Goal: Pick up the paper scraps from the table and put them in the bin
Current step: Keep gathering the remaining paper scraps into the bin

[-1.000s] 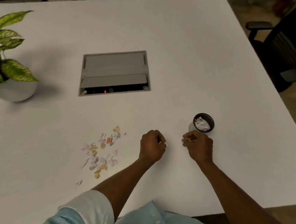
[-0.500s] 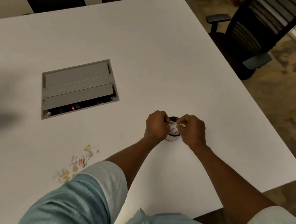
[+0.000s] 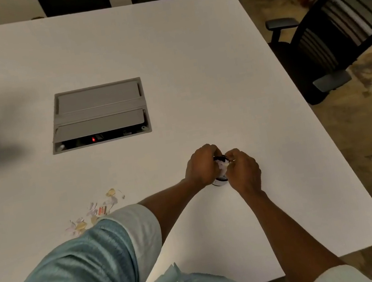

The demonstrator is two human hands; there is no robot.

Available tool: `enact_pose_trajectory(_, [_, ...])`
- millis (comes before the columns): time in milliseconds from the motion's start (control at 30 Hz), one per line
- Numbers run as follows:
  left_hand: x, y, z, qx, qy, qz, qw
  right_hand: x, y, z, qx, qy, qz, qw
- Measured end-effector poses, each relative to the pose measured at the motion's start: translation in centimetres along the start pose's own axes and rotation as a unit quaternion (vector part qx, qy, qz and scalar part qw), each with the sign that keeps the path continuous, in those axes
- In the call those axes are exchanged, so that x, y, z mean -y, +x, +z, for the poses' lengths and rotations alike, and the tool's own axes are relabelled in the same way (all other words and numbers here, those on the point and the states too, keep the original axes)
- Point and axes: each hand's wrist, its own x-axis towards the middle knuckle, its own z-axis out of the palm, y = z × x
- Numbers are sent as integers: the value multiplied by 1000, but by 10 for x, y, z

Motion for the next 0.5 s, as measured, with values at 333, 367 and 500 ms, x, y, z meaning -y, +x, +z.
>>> enact_pose_trajectory(333, [102, -99, -26, -130, -6, -158, 979, 43, -40, 41, -29, 109, -129, 985])
enact_pose_trajectory(367, [116, -114, -29, -133, -13, -187, 973, 49, -46, 49, -2, 122, -141, 982])
enact_pose_trajectory(500, [163, -176, -44, -109, 18, -261, 959, 67, -73, 84, 102, 120, -165, 974])
